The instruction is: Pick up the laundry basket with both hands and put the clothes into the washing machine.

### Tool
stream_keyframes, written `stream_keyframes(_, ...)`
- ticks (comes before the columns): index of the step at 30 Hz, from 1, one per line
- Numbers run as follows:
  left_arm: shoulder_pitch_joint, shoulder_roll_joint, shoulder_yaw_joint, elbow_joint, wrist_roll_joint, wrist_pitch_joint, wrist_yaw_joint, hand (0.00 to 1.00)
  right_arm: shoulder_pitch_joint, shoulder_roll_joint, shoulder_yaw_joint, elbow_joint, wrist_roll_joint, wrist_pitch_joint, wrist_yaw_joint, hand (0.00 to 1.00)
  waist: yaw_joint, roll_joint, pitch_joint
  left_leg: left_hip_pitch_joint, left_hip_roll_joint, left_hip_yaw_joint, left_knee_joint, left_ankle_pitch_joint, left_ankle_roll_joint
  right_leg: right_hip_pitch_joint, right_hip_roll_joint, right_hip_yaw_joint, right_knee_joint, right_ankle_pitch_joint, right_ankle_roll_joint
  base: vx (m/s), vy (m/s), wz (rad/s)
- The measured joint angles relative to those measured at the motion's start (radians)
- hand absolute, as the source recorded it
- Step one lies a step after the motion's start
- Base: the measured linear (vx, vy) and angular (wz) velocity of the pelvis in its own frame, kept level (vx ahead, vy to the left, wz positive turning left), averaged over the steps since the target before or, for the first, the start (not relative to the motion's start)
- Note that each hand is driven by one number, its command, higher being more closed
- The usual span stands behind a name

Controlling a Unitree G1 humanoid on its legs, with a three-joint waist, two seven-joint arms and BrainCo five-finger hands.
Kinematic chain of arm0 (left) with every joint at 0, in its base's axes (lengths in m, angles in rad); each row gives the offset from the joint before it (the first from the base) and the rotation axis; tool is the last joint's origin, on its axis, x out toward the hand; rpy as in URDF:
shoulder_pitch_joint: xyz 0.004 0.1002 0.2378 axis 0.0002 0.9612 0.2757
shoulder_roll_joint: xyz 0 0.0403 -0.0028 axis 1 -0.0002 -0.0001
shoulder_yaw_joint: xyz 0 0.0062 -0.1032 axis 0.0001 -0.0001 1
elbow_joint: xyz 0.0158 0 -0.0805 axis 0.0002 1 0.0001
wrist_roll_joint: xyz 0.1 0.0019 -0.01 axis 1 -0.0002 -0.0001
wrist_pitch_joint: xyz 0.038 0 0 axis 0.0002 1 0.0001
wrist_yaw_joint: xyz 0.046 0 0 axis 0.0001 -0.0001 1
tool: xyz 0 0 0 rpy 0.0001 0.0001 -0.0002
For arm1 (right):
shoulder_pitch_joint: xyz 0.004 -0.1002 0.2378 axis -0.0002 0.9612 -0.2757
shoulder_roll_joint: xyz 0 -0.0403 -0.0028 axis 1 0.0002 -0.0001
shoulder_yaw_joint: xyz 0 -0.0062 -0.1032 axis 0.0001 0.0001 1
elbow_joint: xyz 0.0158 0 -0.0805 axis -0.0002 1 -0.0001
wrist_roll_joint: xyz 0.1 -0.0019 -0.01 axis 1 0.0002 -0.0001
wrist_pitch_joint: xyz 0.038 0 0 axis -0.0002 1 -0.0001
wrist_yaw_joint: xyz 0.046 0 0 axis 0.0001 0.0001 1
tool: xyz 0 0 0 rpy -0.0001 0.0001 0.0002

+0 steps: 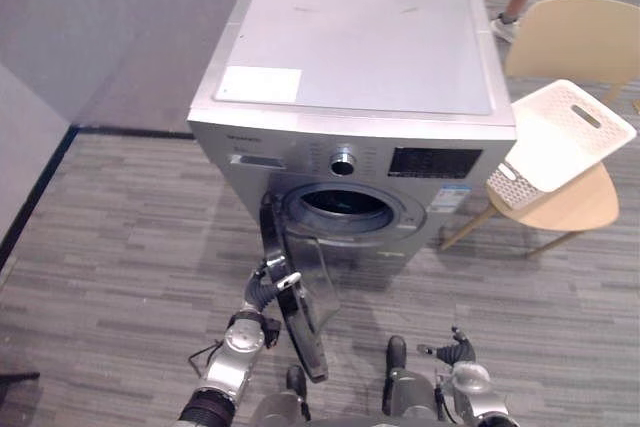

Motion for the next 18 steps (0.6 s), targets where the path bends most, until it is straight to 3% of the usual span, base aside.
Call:
stream_keyframes(6,-0.091,0.001,-0.034,0.088,0.000,0.022,0.009,0.00,0.034,-0.010,-0.069,0.004,0.001,-0.007,-0.009,0.00,-0.010,0.014,0.001,0.025,0.019,0.001,-0.036,0.022,-0.008,-0.008,0.013,-0.005,0.049,-0.031,-0.008,-0.05,-0.056,0.05)
stream_keyframes(8,-0.131,0.001,-0.052,0.113,0.000,0.031,0.030,0.00,0.059,-0.004,-0.071,0.005,0.003,-0.006,-0.009,0.00,-0.030,0.014,0.001,0.028,0.019,0.012,-0.067,0.044,-0.008,-0.020,0.015,0.011,0.049,-0.037,-0.007,-0.13,-0.022,-0.09)
stream_keyframes(11,-0.194,-0.004,-0.064,0.142,-0.008,0.050,0.064,0.00,0.085,0.005,-0.062,-0.001,0.022,-0.005,-0.010,0.00,-0.034,0.017,0.002,0.020,0.024,0.094,-0.090,0.038,-0.012,-0.070,0.027,0.091,0.042,-0.022,0.006,-0.12,-0.004,-0.42)
stream_keyframes(16,-0.307,-0.012,-0.104,0.141,-0.012,0.078,0.096,0.00,0.135,0.031,-0.052,-0.100,0.024,0.001,-0.022,0.00,-0.047,0.018,0.005,-0.035,0.038,0.283,-0.071,0.036,-0.010,-0.162,0.040,0.225,-0.019,0.055,0.024,-0.05,0.013,-0.64)
stream_keyframes(18,-0.428,-0.022,-0.161,0.138,-0.023,0.072,0.087,0.00,0.136,0.056,-0.016,-0.146,0.024,0.001,-0.031,0.00,-0.072,0.000,0.022,-0.055,0.049,0.366,-0.005,-0.002,-0.004,-0.191,0.052,0.303,-0.050,0.090,0.028,0.01,0.030,-0.97)
